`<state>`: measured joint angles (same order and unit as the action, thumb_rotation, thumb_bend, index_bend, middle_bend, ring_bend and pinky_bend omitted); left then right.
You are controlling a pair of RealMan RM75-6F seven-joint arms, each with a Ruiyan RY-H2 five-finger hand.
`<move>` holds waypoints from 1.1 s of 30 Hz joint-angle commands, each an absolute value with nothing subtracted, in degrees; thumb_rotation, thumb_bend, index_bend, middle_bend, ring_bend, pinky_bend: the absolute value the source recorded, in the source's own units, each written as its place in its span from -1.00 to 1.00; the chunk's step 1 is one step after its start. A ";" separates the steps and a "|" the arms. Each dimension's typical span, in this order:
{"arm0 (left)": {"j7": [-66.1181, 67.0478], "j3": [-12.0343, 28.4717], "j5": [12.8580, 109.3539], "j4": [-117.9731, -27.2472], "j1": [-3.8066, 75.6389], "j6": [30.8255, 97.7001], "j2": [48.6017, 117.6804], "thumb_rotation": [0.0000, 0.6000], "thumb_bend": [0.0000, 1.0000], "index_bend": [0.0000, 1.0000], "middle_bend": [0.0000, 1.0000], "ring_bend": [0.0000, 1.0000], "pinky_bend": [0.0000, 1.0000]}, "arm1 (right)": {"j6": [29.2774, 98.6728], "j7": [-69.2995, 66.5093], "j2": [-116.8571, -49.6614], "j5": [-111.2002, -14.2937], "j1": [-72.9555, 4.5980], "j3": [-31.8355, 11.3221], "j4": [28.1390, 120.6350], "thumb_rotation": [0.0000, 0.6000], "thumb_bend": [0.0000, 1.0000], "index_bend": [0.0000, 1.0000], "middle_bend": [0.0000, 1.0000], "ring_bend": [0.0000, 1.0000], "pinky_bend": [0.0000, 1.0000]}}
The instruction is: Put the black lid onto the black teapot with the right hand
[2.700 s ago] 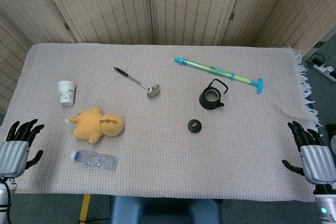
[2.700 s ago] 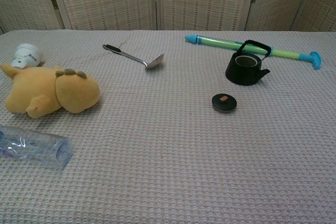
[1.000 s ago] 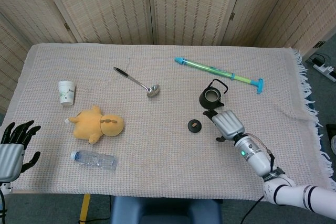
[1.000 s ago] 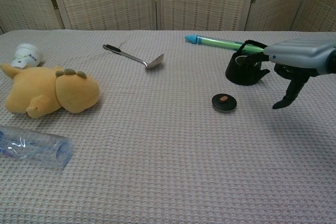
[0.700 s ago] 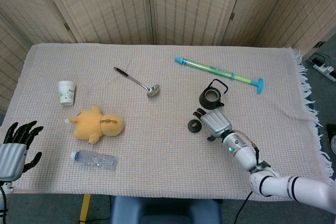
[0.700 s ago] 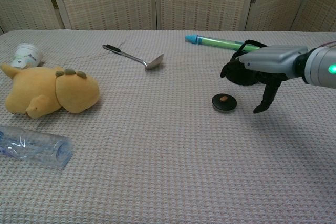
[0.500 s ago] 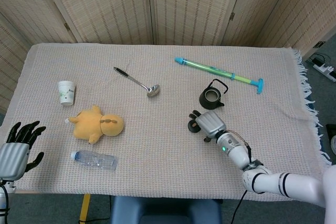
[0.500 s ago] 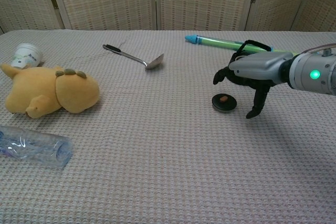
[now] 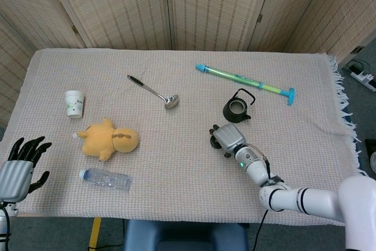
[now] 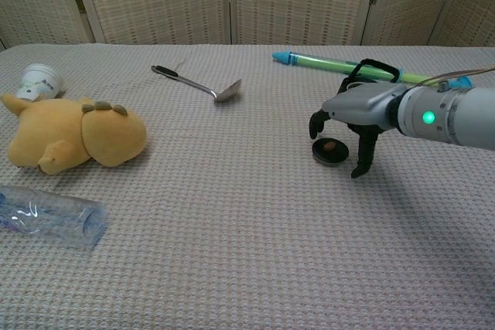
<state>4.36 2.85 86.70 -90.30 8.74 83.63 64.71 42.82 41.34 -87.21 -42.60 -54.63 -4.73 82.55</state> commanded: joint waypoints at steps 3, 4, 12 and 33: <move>3.95 2.82 86.55 -89.97 8.54 83.80 64.80 1.00 -0.44 -0.67 -0.85 -0.81 -1.00 | 43.53 41.24 -87.89 -42.58 -55.42 -4.29 82.00 1.00 -0.70 -0.38 -0.47 0.69 0.61; 3.78 2.81 86.51 -89.86 8.49 83.85 64.86 1.00 -0.44 -0.67 -0.85 -0.81 -1.00 | 43.74 41.25 -88.05 -42.55 -55.60 -4.19 81.85 1.00 -0.70 -0.36 -0.45 0.70 0.62; 3.02 2.77 86.22 -89.11 8.42 83.61 65.16 1.00 -0.44 -0.67 -0.85 -0.81 -1.00 | 44.81 42.07 -89.07 -40.74 -56.72 -3.35 80.64 1.00 -0.70 -0.32 -0.40 0.71 0.63; 1.47 2.67 86.14 -87.63 8.29 83.53 65.86 1.00 -0.44 -0.67 -0.85 -0.81 -1.00 | 48.27 42.30 -90.32 -41.19 -57.02 -2.31 80.84 1.00 -0.34 -0.11 -0.14 0.84 0.70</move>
